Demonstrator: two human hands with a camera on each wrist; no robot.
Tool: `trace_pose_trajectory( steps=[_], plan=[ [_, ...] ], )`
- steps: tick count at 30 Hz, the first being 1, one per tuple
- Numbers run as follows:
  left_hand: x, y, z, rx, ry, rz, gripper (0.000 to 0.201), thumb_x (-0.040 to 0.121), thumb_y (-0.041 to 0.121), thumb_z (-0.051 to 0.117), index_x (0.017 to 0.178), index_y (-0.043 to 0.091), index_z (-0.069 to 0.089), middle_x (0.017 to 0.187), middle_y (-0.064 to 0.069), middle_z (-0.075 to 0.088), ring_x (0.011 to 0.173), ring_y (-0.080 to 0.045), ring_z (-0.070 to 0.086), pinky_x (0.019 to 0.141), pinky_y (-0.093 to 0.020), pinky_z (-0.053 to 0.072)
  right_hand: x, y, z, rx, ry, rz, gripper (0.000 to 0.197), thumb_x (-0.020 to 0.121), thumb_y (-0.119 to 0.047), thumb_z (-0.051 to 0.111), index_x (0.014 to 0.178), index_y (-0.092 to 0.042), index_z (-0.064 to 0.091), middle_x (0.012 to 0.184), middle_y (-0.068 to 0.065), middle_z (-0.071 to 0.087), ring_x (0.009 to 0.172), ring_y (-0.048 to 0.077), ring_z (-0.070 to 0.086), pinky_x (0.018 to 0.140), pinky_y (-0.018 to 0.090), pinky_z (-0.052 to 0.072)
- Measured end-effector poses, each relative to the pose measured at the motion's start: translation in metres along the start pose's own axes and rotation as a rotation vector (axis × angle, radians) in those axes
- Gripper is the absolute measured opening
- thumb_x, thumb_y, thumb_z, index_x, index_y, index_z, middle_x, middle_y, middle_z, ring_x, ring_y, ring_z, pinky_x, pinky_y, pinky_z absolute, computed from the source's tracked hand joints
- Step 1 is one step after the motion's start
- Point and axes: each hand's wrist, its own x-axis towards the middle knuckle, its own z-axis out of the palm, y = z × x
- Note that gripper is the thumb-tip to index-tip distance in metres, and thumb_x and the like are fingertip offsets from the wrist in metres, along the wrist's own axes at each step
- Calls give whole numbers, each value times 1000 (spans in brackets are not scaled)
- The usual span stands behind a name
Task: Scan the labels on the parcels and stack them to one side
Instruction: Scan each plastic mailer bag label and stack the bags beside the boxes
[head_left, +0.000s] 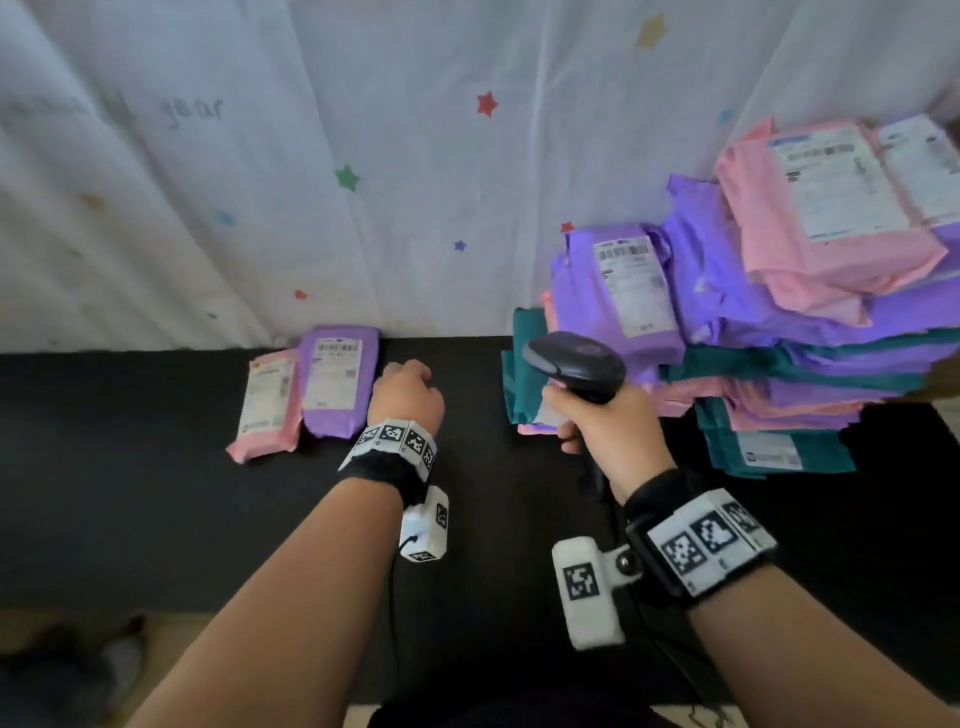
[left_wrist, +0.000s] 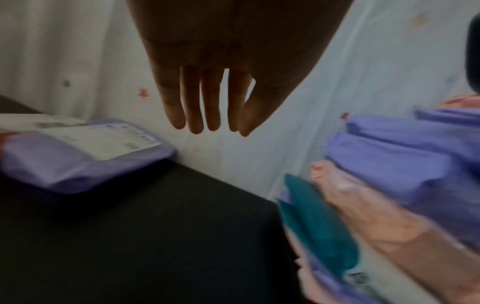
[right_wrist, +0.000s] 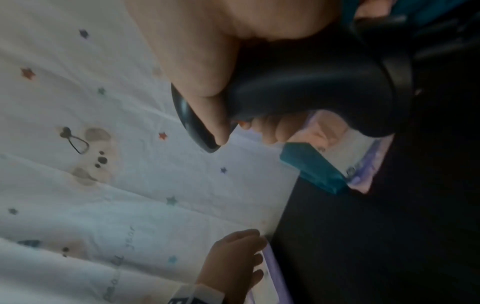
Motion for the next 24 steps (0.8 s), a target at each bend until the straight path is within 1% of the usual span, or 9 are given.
trace_pose_trajectory(
  steps=[4, 6, 9, 11, 13, 16, 18, 21, 24],
  plan=[
    [26, -61, -10, 151, 20, -155, 42, 88, 13, 50, 130, 10, 47, 133, -15, 44, 119, -33, 46, 95, -41, 42, -1, 19, 50, -56, -10, 92, 17, 82, -15, 78, 96, -12, 69, 69, -1, 70, 47, 5, 59, 44, 22, 51],
    [41, -85, -13, 204, 18, -204, 46, 91, 16, 48, 135, 8, 39, 135, -18, 43, 122, -35, 44, 97, -44, 40, 0, 25, 68, -63, 3, 124, 20, 82, -15, 79, 99, -12, 69, 69, -2, 68, 46, 5, 59, 44, 22, 51],
    [67, -113, -15, 196, -14, -258, 54, 94, 19, 48, 143, 10, 28, 146, -18, 32, 129, -36, 39, 103, -48, 38, 2, 29, 90, -60, 30, 169, 22, 81, -15, 79, 100, -13, 68, 66, -4, 68, 46, 3, 59, 44, 21, 51],
    [82, -127, -15, 157, -31, -282, 62, 93, 21, 54, 146, 12, 24, 144, -18, 36, 127, -37, 41, 102, -49, 40, 3, 32, 99, -58, 33, 184, 23, 81, -16, 79, 101, -15, 68, 69, -3, 69, 48, 4, 61, 45, 21, 51],
    [91, -136, -14, 112, -69, -306, 70, 88, 22, 61, 146, 14, 22, 136, -19, 44, 121, -37, 48, 97, -49, 45, 3, 35, 106, -63, 35, 197, 26, 81, -18, 80, 104, -16, 67, 74, -2, 70, 51, 4, 62, 47, 21, 51],
    [93, -141, -10, 81, -90, -280, 76, 78, 21, 71, 141, 14, 29, 125, -16, 53, 112, -36, 54, 90, -43, 48, 3, 37, 110, -70, 50, 215, 26, 82, -20, 80, 103, -20, 65, 76, -2, 70, 51, 4, 62, 47, 20, 52],
    [89, -138, -7, 63, -88, -272, 77, 72, 22, 76, 137, 15, 34, 120, -14, 56, 110, -33, 56, 91, -42, 50, 3, 38, 111, -73, 60, 227, 22, 82, -21, 79, 96, -26, 64, 77, -2, 70, 52, 4, 63, 48, 20, 53],
    [79, -129, 0, 95, -153, -235, 62, 71, 25, 76, 124, 16, 46, 112, -11, 57, 102, -30, 58, 85, -43, 54, 1, 38, 110, -77, 58, 231, 21, 82, -21, 79, 88, -32, 61, 80, -1, 71, 55, 6, 64, 50, 22, 56],
    [67, -121, 5, 56, -212, -172, 46, 78, 32, 69, 118, 15, 54, 109, -8, 59, 96, -25, 60, 83, -39, 54, -4, 38, 106, -81, 52, 234, 20, 83, -21, 78, 87, -31, 60, 80, 0, 71, 54, 6, 64, 51, 22, 56]
  ],
)
